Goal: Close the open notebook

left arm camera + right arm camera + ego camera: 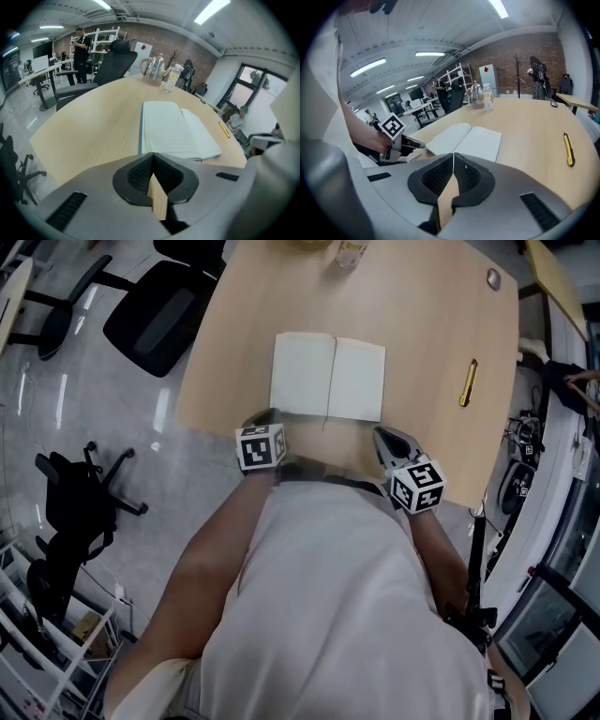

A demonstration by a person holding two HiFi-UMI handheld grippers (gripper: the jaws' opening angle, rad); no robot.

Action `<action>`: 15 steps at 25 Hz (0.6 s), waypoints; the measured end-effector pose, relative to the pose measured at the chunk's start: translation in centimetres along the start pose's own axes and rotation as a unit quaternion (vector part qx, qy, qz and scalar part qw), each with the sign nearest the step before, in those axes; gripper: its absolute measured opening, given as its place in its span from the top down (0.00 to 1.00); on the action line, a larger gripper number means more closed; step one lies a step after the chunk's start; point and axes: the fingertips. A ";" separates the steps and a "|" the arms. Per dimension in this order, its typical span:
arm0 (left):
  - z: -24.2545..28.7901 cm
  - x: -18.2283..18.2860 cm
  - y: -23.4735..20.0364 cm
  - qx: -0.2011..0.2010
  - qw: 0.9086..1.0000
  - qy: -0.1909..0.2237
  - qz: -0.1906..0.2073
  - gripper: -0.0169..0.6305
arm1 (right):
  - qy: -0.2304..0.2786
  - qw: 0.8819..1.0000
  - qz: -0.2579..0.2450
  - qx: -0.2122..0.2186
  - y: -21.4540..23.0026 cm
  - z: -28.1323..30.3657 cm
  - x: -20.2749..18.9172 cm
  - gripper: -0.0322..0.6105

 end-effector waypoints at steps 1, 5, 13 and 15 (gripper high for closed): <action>-0.4 0.2 0.1 -0.003 1.000 0.009 -0.001 0.96 | 0.001 1.000 0.002 -0.001 0.1 -0.1 -0.1 0.92; -2.7 2.0 1.2 -0.013 0.999 0.049 0.018 0.96 | 0.010 1.000 0.008 0.002 0.4 -0.3 -0.3 0.92; -6.0 4.8 5.6 -0.032 0.991 0.100 0.080 0.96 | 0.033 0.999 0.018 0.014 0.6 -0.6 -0.4 0.92; -6.4 5.2 6.9 -0.037 0.989 0.107 0.094 0.96 | 0.037 0.999 0.024 0.013 1.1 -0.9 -0.7 0.92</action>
Point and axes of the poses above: the fingertips, and each gripper's own axes: z forward along the fingers, y to its right, x out of its top, and after that the axes turned 2 degrees about z, right-handed
